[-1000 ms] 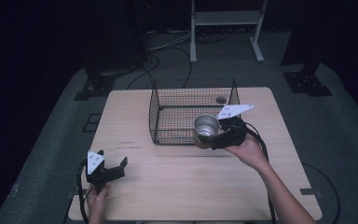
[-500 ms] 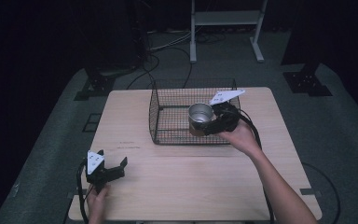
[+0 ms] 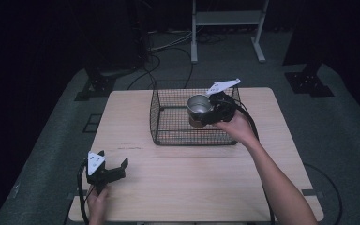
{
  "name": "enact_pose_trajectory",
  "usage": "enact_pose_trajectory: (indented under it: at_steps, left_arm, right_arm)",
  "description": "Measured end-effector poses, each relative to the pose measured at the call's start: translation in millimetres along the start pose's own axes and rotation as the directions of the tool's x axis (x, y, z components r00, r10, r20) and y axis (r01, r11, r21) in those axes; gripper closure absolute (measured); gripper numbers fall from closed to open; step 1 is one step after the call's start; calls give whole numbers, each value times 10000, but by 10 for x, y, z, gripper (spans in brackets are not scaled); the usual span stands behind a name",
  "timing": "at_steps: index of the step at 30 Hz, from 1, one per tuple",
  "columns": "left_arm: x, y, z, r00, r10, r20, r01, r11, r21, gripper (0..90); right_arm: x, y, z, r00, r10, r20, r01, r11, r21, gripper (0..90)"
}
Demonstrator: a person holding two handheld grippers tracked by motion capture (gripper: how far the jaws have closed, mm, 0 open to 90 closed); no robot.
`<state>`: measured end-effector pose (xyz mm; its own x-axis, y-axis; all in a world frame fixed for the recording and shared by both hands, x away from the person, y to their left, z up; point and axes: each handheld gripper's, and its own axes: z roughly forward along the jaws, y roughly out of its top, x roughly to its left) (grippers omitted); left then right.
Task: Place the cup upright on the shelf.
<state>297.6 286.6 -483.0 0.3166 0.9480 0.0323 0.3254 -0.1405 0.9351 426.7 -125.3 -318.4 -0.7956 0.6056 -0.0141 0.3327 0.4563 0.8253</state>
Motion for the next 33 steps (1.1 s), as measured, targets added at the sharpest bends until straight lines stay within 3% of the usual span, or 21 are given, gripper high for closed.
enact_pose_trajectory:
  at_steps: [16, 33]
  left_arm:
    - [1, -1, 0, 10000, -27, 23, 27, 10000, -14, 0]
    - [4, 1, -4, 10000, -38, 28, 38, 10000, 20, 0]
  right_arm:
    - [-139, 211, 339, 9996, 216, 207, -222, 9993, 303, 181]
    - [-277, 156, 741, 9976, 624, 304, -641, 9963, 576, 181]
